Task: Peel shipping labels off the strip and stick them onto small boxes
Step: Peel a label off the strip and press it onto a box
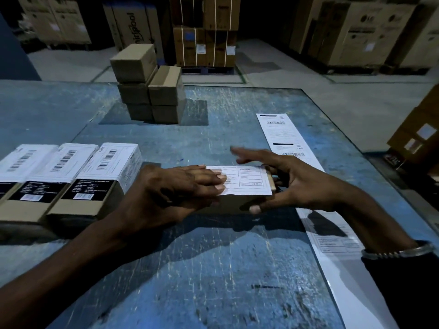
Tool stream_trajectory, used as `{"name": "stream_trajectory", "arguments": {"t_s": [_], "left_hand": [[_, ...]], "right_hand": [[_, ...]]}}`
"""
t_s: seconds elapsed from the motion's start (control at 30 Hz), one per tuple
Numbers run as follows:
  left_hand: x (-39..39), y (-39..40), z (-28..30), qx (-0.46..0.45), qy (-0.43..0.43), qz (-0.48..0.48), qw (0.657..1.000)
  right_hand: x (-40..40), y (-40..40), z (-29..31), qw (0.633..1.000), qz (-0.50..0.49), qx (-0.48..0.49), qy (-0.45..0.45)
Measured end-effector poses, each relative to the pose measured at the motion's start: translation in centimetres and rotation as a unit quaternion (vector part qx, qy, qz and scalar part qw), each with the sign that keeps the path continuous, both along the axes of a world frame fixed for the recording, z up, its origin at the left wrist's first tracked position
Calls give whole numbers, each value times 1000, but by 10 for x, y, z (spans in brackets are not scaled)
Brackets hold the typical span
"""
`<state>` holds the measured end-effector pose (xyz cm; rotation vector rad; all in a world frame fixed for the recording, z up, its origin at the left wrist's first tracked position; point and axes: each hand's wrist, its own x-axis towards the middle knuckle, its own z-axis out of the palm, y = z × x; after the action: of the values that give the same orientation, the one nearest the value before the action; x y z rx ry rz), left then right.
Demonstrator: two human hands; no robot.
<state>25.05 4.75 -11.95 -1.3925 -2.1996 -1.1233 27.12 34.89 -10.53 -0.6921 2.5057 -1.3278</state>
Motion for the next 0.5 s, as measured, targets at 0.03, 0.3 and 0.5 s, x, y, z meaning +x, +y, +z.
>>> {"name": "stream_trajectory", "arguments": {"t_s": [0.03, 0.3, 0.5], "left_hand": [[7, -2, 3, 18, -15, -14, 1000], [3, 6, -5, 38, -19, 23, 999], [0, 4, -7, 45, -18, 47, 998]], "right_hand": [[0, -4, -1, 999, 1, 27, 24], [-1, -8, -11, 993, 5, -32, 114], [-1, 1, -5, 995, 41, -81, 38]]}}
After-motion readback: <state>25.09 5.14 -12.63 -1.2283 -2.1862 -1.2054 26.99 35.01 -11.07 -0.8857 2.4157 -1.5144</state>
